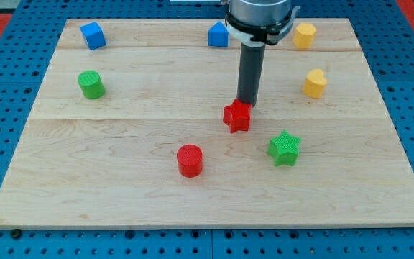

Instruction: Move the green star towards bottom left

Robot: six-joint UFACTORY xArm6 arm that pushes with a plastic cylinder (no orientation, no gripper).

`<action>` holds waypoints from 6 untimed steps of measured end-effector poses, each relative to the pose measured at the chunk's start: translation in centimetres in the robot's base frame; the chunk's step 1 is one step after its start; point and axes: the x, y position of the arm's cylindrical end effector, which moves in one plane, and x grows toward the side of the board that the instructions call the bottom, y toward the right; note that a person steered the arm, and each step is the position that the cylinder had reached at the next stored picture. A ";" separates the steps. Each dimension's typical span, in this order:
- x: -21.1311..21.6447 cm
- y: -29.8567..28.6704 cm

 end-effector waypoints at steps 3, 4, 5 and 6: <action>3.2 -2.4; 1.6 1.7; 1.7 11.0; 6.5 14.9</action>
